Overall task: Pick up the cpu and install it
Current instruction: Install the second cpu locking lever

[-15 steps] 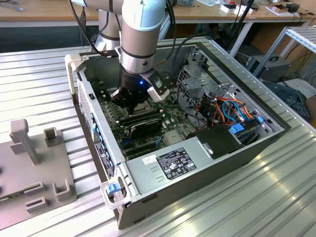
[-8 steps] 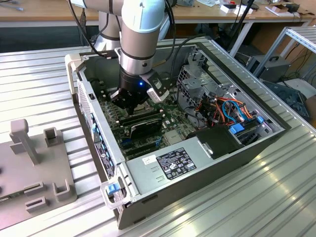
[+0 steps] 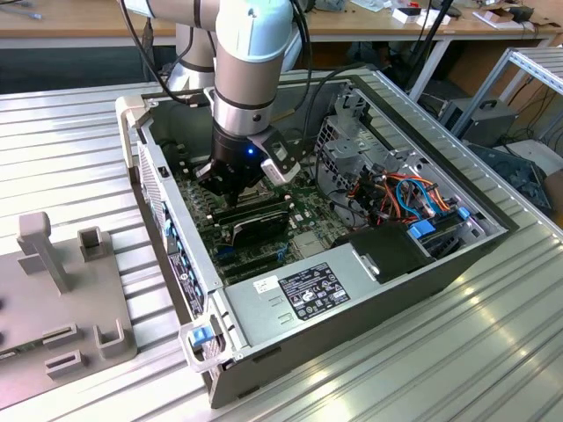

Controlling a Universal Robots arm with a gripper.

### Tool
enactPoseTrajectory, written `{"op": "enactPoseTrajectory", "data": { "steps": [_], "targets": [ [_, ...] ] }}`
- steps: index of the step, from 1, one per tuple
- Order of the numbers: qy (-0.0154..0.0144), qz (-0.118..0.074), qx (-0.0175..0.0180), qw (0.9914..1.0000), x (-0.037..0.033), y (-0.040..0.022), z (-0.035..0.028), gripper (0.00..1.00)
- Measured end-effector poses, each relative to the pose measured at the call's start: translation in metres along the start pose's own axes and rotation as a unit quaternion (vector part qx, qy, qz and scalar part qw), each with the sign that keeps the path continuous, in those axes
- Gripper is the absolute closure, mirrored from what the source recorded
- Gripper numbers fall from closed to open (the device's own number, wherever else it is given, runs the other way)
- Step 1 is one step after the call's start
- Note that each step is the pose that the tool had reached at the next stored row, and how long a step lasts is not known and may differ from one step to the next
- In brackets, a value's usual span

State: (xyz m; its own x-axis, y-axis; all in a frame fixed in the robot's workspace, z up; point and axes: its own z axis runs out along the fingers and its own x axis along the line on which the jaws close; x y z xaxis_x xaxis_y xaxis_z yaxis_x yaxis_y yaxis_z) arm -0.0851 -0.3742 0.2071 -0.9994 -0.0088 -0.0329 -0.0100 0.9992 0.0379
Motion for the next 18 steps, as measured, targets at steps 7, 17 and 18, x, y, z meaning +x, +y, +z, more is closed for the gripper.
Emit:
{"op": "enactPoseTrajectory", "data": {
  "steps": [7,17,18],
  "targets": [
    [-0.0001,0.003,-0.0006,1.0,0.0,0.0001,0.0015,0.89],
    [-0.0002,0.003,-0.0016,0.99999,0.0,0.001,0.0018,0.89],
    [-0.0002,0.003,-0.0015,0.99999,0.0,0.001,0.0018,0.89]
  ]
}}
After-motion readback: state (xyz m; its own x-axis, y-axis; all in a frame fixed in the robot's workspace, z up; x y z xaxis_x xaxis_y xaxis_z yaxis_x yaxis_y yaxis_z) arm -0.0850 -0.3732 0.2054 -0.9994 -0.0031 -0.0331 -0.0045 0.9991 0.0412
